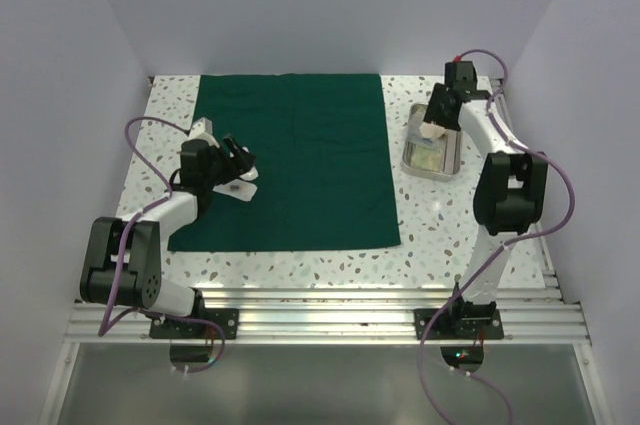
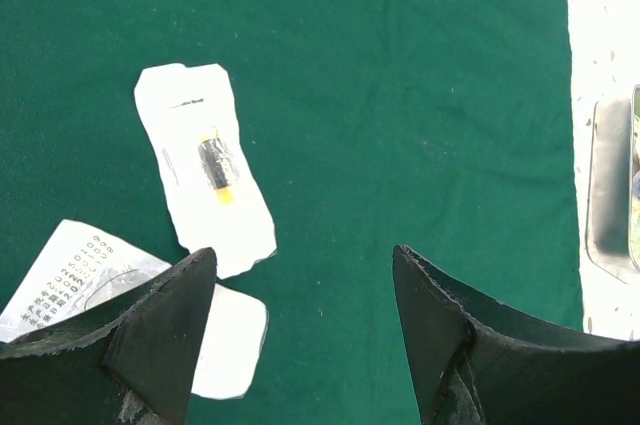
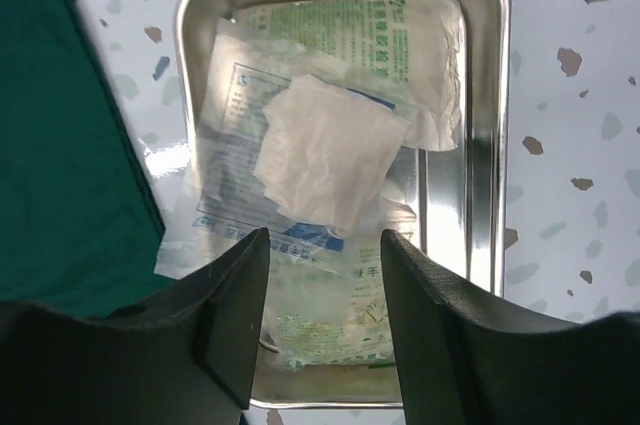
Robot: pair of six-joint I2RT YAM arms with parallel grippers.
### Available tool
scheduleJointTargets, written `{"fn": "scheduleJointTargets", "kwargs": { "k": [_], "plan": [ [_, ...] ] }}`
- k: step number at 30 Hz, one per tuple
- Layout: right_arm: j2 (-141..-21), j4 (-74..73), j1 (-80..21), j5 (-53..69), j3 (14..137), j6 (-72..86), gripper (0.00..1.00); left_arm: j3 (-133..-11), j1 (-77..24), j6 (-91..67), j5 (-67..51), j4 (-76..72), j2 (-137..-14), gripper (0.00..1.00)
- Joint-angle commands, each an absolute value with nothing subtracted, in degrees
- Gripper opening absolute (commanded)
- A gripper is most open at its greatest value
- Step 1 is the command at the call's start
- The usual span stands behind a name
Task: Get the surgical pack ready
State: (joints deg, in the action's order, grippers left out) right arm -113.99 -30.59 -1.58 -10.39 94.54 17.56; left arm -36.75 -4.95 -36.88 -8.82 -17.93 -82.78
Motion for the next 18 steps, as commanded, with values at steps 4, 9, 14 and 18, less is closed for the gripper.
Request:
{"fn": "scheduleJointTargets", "kwargs": {
  "k": [4,9,14,18],
  "plan": [
    [-116.1,-28.74,-1.85,-5.55,100.89,17.23,0.52,-36.39,-5.45,-36.74,-8.96,-20.74,-80.86,0.75],
    [-122.32,-28.3,-2.37,-5.27,100.99,17.4,0.57,-36.47,-5.54,-36.65,-8.79,-20.83,-80.86,0.75],
    [-126.65,-31.46,-4.31,-12.64,102.83,16.08,0.61,-36.56,-5.62,-36.48,-8.79,-20.74,-80.95,0.75],
    [-126.04,-31.47,-4.31,-14.58,101.78,15.65,0.61,-36.56,-5.62,-36.47,-8.79,-20.74,-80.86,0.75]
  ]
}}
